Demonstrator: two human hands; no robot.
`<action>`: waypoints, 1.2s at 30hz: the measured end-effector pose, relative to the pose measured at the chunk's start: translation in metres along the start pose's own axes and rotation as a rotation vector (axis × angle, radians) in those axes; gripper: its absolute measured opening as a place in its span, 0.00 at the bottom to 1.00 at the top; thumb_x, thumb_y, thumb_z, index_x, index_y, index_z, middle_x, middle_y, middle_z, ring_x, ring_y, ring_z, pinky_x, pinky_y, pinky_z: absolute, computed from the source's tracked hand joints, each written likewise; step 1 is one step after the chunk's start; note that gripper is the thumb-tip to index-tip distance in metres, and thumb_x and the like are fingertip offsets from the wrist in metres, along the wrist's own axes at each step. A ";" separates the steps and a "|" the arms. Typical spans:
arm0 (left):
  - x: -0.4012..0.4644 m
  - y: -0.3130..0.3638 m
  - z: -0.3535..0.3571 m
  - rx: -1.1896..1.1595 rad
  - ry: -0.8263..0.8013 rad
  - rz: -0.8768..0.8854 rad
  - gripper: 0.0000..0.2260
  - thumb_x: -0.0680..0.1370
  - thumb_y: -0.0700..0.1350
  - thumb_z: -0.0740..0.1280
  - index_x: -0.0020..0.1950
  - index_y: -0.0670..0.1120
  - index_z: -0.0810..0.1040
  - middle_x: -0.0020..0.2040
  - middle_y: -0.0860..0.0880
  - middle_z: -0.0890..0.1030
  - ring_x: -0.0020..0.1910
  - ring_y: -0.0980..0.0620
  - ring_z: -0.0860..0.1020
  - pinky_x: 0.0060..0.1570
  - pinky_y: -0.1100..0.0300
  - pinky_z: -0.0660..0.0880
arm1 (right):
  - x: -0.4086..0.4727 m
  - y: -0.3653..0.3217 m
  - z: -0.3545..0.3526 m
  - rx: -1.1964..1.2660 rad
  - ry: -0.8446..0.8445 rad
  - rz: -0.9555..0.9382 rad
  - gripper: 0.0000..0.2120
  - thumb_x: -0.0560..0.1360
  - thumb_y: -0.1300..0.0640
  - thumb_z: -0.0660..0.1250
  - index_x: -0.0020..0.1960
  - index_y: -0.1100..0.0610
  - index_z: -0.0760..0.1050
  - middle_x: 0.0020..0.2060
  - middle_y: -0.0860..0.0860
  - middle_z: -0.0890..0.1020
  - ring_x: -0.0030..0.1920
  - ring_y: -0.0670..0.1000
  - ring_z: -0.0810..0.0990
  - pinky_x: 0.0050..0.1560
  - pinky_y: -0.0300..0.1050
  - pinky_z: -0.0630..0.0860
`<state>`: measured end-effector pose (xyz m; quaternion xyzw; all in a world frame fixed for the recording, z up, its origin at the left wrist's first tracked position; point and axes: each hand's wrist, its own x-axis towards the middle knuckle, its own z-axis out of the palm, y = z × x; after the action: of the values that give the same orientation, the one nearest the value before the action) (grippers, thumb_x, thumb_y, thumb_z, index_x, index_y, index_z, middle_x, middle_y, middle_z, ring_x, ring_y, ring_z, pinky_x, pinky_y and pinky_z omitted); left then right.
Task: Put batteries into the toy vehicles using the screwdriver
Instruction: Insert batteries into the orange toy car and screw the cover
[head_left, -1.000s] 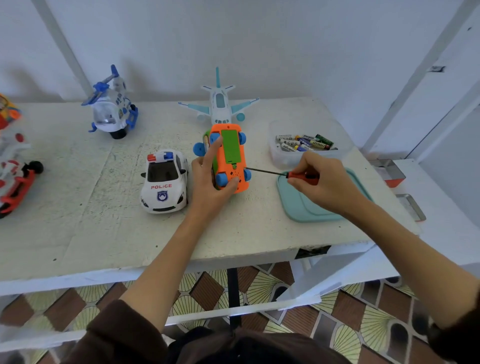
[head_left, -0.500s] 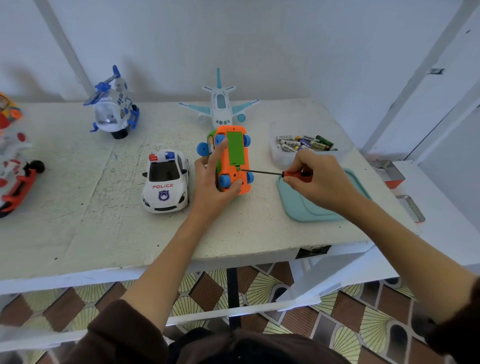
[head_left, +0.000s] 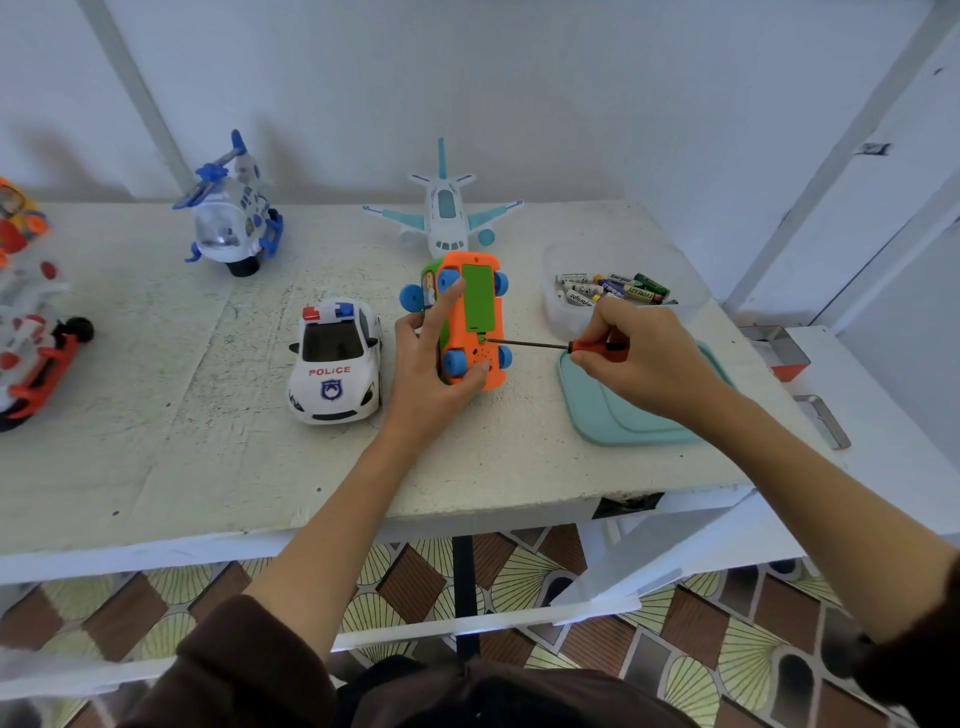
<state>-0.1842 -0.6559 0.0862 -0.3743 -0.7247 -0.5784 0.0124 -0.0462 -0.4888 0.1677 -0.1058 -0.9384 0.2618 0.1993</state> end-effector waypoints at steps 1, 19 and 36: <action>0.000 0.000 0.000 0.000 0.003 0.004 0.33 0.73 0.37 0.70 0.68 0.61 0.58 0.59 0.43 0.63 0.55 0.61 0.67 0.50 0.82 0.66 | 0.000 0.000 0.000 0.002 -0.001 -0.004 0.11 0.70 0.61 0.71 0.36 0.53 0.70 0.31 0.45 0.78 0.32 0.47 0.75 0.37 0.53 0.77; 0.001 -0.002 0.000 -0.029 -0.013 -0.025 0.32 0.73 0.40 0.70 0.69 0.60 0.59 0.62 0.40 0.63 0.57 0.60 0.68 0.49 0.81 0.67 | 0.003 -0.002 -0.001 -0.022 0.007 0.014 0.08 0.69 0.60 0.70 0.36 0.55 0.72 0.30 0.46 0.76 0.31 0.49 0.74 0.37 0.53 0.76; 0.000 -0.003 0.001 -0.049 -0.005 -0.016 0.33 0.72 0.41 0.69 0.69 0.61 0.58 0.60 0.42 0.62 0.56 0.60 0.68 0.50 0.80 0.67 | 0.003 -0.002 -0.003 -0.016 -0.019 0.001 0.09 0.69 0.61 0.70 0.35 0.54 0.71 0.31 0.48 0.78 0.32 0.50 0.75 0.38 0.56 0.77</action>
<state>-0.1856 -0.6552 0.0840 -0.3702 -0.7135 -0.5949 -0.0034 -0.0474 -0.4887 0.1721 -0.1055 -0.9422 0.2555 0.1892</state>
